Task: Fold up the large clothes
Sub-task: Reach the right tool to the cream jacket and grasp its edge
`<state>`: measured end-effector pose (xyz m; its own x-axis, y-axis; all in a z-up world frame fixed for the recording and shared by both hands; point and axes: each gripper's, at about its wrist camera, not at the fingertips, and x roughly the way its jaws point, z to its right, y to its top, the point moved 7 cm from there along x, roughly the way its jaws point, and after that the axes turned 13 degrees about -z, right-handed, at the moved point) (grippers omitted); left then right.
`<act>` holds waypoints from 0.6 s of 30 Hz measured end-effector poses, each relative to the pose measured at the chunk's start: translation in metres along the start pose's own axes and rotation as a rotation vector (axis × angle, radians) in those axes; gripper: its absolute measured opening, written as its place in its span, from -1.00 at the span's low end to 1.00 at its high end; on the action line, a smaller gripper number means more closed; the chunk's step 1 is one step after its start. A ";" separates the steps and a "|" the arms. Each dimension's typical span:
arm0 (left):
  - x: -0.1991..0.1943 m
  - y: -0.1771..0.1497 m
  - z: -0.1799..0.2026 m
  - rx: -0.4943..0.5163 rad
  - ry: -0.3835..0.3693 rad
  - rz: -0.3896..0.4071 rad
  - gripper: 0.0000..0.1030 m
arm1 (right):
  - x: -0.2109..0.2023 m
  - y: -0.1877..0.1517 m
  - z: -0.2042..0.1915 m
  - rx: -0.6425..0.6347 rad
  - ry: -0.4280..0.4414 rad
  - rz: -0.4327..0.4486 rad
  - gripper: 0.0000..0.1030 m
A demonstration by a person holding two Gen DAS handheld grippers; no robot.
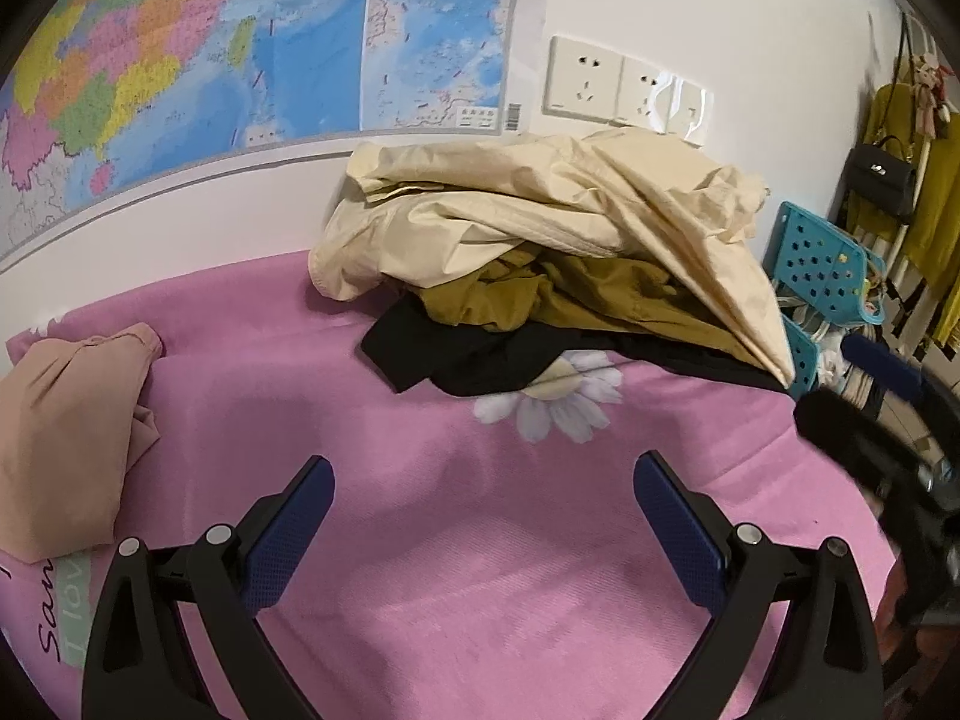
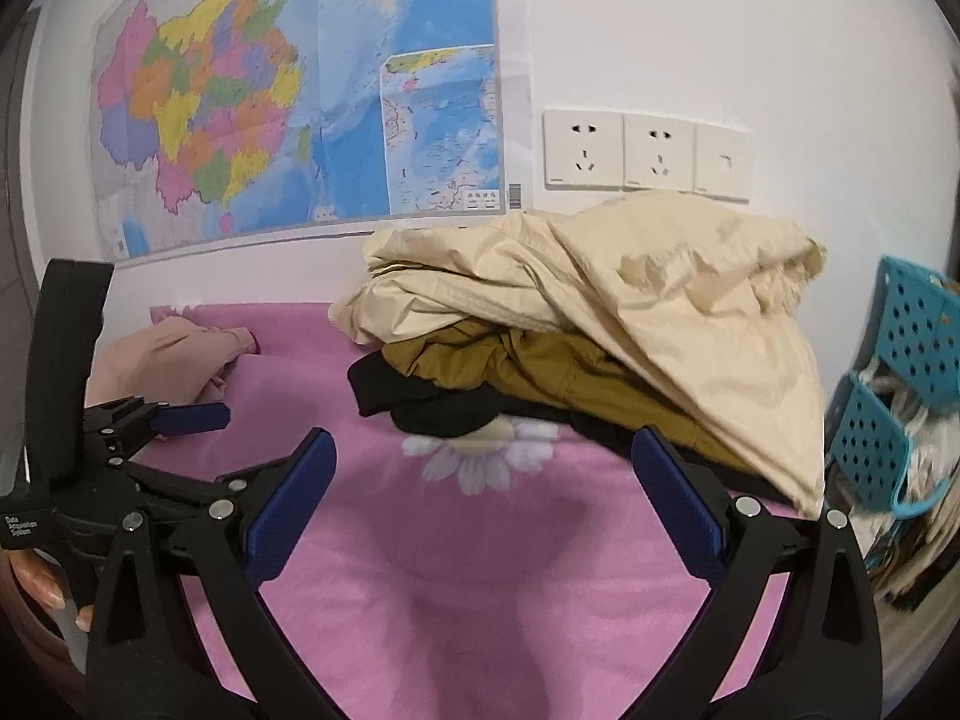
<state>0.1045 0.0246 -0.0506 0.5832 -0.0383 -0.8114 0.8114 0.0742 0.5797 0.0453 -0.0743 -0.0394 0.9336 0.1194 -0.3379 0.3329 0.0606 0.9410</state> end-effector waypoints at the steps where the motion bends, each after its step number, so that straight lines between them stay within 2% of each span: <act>1: 0.002 0.002 -0.002 0.001 0.011 0.002 0.88 | 0.004 0.005 0.002 -0.009 -0.007 -0.001 0.89; 8: 0.017 0.025 -0.022 -0.014 0.075 0.014 0.88 | 0.054 0.074 0.012 -0.144 -0.111 -0.019 0.89; 10: 0.023 0.032 -0.030 -0.026 0.091 0.010 0.88 | 0.077 0.095 0.006 -0.219 -0.148 -0.037 0.89; 13: 0.030 0.037 -0.041 -0.043 0.103 0.005 0.88 | 0.112 0.113 -0.011 -0.335 -0.164 -0.084 0.89; 18: 0.048 0.043 -0.056 -0.061 0.123 -0.022 0.88 | 0.159 0.135 -0.031 -0.468 -0.217 -0.088 0.82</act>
<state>0.1652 0.0816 -0.0689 0.5533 0.0811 -0.8290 0.8180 0.1351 0.5592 0.2349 -0.0159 0.0329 0.9274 -0.1116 -0.3570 0.3624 0.5038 0.7841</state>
